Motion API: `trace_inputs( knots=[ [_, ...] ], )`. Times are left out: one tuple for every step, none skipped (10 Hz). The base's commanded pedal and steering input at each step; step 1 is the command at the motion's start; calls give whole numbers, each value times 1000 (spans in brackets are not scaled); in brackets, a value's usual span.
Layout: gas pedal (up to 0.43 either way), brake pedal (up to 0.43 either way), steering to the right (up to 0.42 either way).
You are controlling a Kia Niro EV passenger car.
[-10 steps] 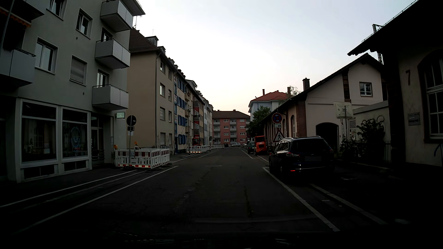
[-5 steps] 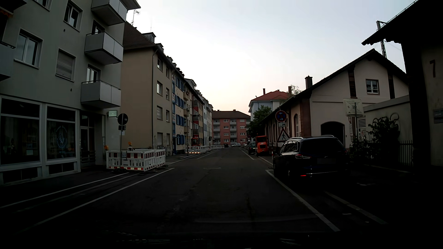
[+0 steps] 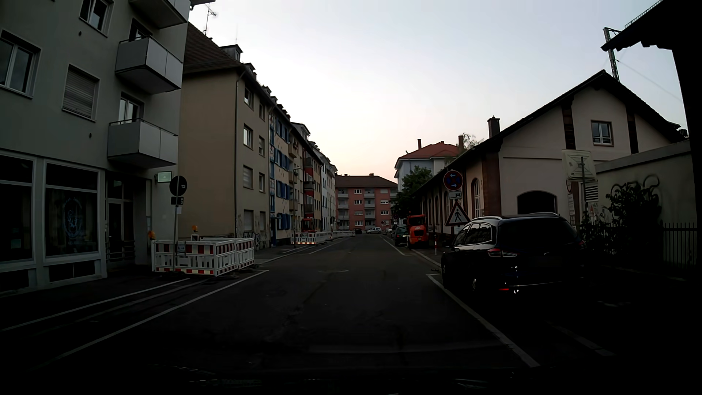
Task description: Follow the waypoints while adhering to traffic rules and regulations
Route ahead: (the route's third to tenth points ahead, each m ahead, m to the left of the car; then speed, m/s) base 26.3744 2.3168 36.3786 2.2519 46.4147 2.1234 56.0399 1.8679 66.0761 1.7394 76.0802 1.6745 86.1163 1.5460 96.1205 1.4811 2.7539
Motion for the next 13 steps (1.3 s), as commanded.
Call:
trace_inputs(
  knots=[
    [8,0,-1],
    [8,0,-1],
    [8,0,-1],
    [8,0,-1],
    [8,0,-1],
    [8,0,-1],
    [8,0,-1],
    [8,0,-1],
    [8,0,-1],
    [8,0,-1],
    [8,0,0],
    [8,0,2],
    [8,0,4]
  ],
)
